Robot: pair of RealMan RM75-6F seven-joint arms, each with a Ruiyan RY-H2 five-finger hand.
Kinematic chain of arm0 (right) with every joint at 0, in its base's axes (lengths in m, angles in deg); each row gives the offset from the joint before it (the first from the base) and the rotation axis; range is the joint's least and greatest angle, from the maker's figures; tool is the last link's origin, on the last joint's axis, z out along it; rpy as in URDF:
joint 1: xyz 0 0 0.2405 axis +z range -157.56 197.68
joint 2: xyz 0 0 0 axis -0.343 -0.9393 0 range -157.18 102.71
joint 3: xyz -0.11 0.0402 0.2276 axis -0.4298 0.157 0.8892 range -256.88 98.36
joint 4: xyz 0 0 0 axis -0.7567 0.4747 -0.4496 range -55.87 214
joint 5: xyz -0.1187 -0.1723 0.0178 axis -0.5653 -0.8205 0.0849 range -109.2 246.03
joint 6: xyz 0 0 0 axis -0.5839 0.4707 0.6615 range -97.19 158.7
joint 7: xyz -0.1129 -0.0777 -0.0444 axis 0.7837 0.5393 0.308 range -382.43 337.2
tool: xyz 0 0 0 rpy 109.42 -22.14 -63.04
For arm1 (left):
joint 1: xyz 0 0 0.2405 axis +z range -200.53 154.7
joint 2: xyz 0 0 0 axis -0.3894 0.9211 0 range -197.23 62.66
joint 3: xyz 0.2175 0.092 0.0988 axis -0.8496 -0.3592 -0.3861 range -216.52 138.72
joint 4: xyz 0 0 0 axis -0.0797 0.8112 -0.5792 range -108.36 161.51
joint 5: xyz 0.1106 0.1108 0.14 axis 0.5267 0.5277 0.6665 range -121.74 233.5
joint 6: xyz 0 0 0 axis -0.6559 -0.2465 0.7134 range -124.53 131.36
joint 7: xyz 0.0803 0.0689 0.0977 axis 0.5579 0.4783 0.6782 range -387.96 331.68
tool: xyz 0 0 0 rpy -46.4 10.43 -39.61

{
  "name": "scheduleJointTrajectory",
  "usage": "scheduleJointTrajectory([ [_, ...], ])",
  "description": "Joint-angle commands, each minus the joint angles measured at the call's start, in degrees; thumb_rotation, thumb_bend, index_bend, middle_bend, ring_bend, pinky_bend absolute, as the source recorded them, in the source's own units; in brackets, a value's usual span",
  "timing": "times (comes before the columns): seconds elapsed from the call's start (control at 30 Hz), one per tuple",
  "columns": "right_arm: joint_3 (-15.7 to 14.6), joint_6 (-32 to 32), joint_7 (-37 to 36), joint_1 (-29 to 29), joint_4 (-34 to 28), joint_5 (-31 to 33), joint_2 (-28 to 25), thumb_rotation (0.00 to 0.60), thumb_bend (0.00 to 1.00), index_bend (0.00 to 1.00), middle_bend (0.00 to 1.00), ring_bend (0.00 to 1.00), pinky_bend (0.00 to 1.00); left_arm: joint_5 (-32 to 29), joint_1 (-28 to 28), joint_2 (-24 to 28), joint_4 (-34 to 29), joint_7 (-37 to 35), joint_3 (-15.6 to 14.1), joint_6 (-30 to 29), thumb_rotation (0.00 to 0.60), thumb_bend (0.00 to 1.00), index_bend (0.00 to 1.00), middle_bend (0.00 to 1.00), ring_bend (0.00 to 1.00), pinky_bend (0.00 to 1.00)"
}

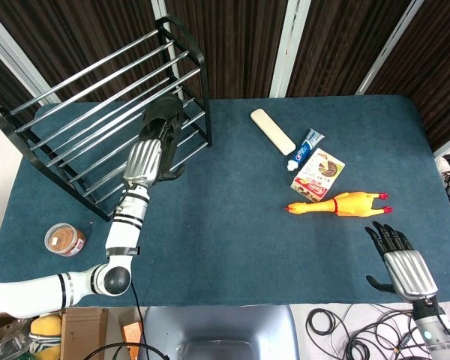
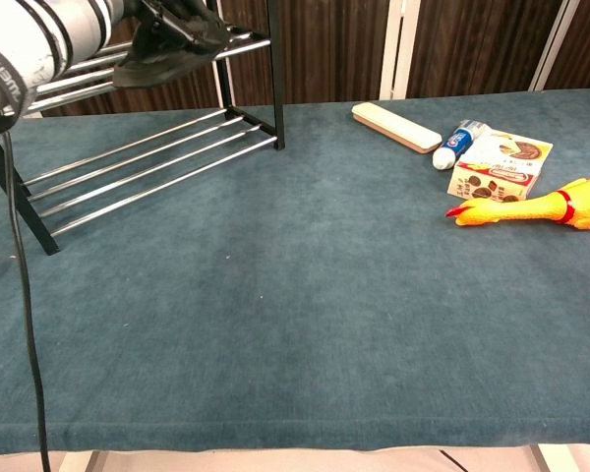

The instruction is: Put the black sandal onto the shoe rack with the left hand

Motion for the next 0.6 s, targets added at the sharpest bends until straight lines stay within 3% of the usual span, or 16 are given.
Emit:
scheduleJointTrajectory([
  [0.03, 0.0, 0.2, -0.3, -0.1, 0.0, -0.1, -0.1, 0.600, 0.13, 0.00, 0.00, 0.00, 0.13, 2.3, -0.5, -1.1, 2.1, -1.9, 0.4, -0.1, 0.578, 0.28, 0.10, 0.27, 0.20, 0.30],
  [0.27, 0.1, -0.3, -0.6, 0.1, 0.1, 0.2, -0.3, 0.600, 0.13, 0.00, 0.00, 0.00, 0.13, 10.9, 3.2, 3.4, -6.8, -5.2, -2.1, -1.8, 0.577, 0.28, 0.10, 0.25, 0.18, 0.30],
  [0.4, 0.0, 0.0, -0.5, -0.1, 0.1, -0.1, -0.3, 0.600, 0.13, 0.00, 0.00, 0.00, 0.13, 14.8, 6.1, 8.8, -13.7, -0.6, -6.6, -2.4, 0.573, 0.27, 0.10, 0.25, 0.20, 0.30],
  [0.6, -0.4, 0.0, 0.2, -0.2, -0.1, -0.6, 0.1, 0.600, 0.13, 0.00, 0.00, 0.00, 0.13, 20.4, 7.9, 7.4, -9.4, 3.5, -11.8, -4.5, 0.583, 0.26, 0.11, 0.26, 0.21, 0.30],
])
